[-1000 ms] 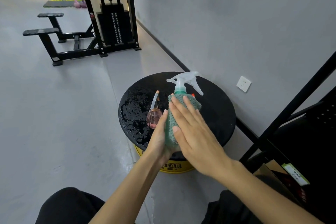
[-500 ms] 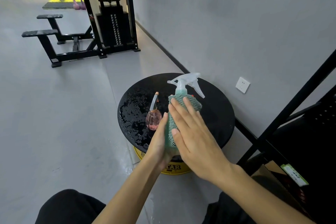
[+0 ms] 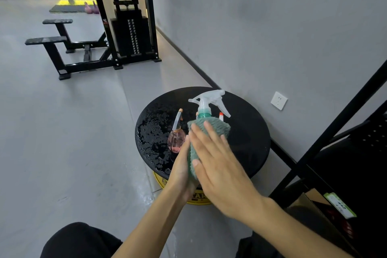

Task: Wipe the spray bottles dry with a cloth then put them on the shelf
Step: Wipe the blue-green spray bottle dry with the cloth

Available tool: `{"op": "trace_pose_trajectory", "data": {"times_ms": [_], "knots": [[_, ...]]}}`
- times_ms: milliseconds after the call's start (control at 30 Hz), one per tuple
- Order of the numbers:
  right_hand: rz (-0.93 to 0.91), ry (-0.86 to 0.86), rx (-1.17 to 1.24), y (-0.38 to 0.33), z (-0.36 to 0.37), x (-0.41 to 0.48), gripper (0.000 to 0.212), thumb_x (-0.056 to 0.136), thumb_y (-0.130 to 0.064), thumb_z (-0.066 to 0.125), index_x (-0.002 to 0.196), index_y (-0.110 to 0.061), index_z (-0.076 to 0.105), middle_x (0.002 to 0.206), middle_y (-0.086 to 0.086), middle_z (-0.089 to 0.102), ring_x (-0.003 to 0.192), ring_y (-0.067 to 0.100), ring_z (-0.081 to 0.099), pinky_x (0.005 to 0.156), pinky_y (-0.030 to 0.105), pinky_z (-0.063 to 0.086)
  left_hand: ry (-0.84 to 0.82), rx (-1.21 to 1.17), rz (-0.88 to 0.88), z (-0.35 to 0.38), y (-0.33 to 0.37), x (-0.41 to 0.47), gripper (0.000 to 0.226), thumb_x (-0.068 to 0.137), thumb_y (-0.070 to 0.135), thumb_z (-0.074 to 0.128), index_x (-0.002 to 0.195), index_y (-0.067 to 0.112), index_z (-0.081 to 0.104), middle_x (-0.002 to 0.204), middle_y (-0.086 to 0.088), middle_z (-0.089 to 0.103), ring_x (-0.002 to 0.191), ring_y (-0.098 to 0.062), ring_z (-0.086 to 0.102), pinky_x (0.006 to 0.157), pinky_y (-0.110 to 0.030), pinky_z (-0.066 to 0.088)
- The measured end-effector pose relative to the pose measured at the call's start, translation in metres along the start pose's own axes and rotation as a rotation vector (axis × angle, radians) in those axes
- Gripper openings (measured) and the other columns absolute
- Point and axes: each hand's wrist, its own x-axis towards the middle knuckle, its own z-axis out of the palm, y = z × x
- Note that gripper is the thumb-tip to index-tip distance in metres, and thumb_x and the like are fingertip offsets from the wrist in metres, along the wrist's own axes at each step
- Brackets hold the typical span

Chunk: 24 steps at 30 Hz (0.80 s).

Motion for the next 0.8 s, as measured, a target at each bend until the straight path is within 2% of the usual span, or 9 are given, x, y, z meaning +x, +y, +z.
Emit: {"op": "trace_pose_trajectory", "data": {"times_ms": [67, 167, 267, 333, 467, 567, 633, 700, 800], "knots": [[-0.01, 0.008, -0.008, 0.0, -0.001, -0.001, 0.056, 0.098, -0.028, 0.016, 0.151, -0.021, 0.002, 0.159, -0.013, -0.009, 0.145, 0.004, -0.018, 0.12, 0.035, -0.003, 0.0, -0.017, -0.013, 0.0, 0.0, -0.001, 0.046, 0.1, 0.048, 0.035, 0.121, 0.02, 0.065, 0.115, -0.006, 0.071, 0.106, -0.016, 0.068, 0.075, -0.027, 0.055], [0.029, -0.002, 0.052, 0.011, -0.011, 0.017, 0.055, 0.1, -0.029, 0.02, 0.153, -0.02, 0.008, 0.161, -0.011, -0.004, 0.144, 0.002, -0.018, 0.121, 0.033, -0.004, -0.006, 0.009, -0.02, -0.001, -0.005, 0.001, 0.043, 0.099, 0.048, 0.036, 0.107, 0.026, 0.073, 0.109, -0.006, 0.073, 0.095, -0.02, 0.071, 0.064, -0.036, 0.058], [0.117, 0.002, 0.181, 0.021, -0.017, 0.039, 0.058, 0.098, -0.037, 0.017, 0.153, -0.019, 0.009, 0.161, -0.01, -0.001, 0.145, 0.002, -0.015, 0.121, 0.041, 0.003, -0.004, 0.064, -0.028, 0.001, -0.008, 0.0, 0.04, 0.097, 0.049, 0.041, 0.109, 0.022, 0.068, 0.093, -0.005, 0.075, 0.078, -0.022, 0.073, 0.058, -0.043, 0.057], [0.171, -0.017, 0.251, 0.019, -0.017, 0.041, 0.058, 0.101, -0.04, 0.024, 0.154, -0.023, 0.007, 0.16, -0.014, -0.005, 0.144, 0.0, -0.018, 0.12, 0.048, 0.001, 0.003, 0.061, -0.024, 0.0, -0.009, 0.0, 0.04, 0.097, 0.05, 0.041, 0.11, 0.024, 0.068, 0.096, -0.004, 0.075, 0.08, -0.022, 0.073, 0.059, -0.045, 0.056], [0.102, 0.063, 0.24, 0.002, -0.008, 0.018, 0.055, 0.102, -0.029, 0.034, 0.153, -0.023, 0.015, 0.158, -0.02, -0.001, 0.142, -0.003, -0.019, 0.121, 0.036, 0.006, 0.039, -0.024, -0.002, -0.003, -0.005, 0.002, 0.045, 0.099, 0.047, 0.037, 0.096, 0.027, 0.077, 0.1, -0.004, 0.075, 0.086, -0.018, 0.073, 0.055, -0.034, 0.057], [0.003, 0.222, 0.211, -0.009, 0.008, 0.004, 0.047, 0.097, -0.02, 0.033, 0.141, -0.013, 0.045, 0.152, -0.008, 0.033, 0.145, 0.005, 0.014, 0.117, 0.034, 0.024, 0.056, -0.06, -0.01, -0.005, -0.001, 0.003, 0.043, 0.098, 0.046, 0.039, 0.106, 0.017, 0.07, 0.097, -0.007, 0.076, 0.085, -0.015, 0.073, 0.056, -0.025, 0.056], [-0.014, 0.294, 0.278, -0.009, 0.011, 0.001, 0.041, 0.095, -0.015, 0.039, 0.129, -0.005, 0.058, 0.142, 0.004, 0.05, 0.138, 0.01, 0.035, 0.111, 0.03, 0.031, 0.06, -0.067, -0.015, -0.005, -0.002, 0.003, 0.039, 0.098, 0.042, 0.04, 0.105, 0.013, 0.066, 0.089, -0.004, 0.076, 0.08, -0.012, 0.073, 0.053, -0.023, 0.055], [-0.031, 0.329, 0.303, -0.005, 0.006, 0.005, 0.034, 0.093, -0.008, 0.047, 0.123, -0.003, 0.062, 0.134, 0.006, 0.056, 0.133, 0.009, 0.042, 0.11, 0.025, 0.034, 0.047, -0.091, 0.005, -0.005, -0.002, 0.002, 0.036, 0.1, 0.038, 0.04, 0.1, 0.014, 0.067, 0.084, -0.002, 0.075, 0.077, -0.01, 0.073, 0.05, -0.024, 0.055], [-0.099, 0.395, 0.315, 0.003, -0.01, 0.02, 0.029, 0.091, 0.0, 0.052, 0.118, -0.002, 0.064, 0.125, 0.008, 0.06, 0.129, 0.011, 0.046, 0.11, 0.023, 0.034, 0.023, -0.017, 0.021, -0.008, -0.004, 0.002, 0.04, 0.099, 0.045, 0.038, 0.1, 0.023, 0.071, 0.09, -0.001, 0.075, 0.082, -0.015, 0.073, 0.054, -0.036, 0.056]]}}
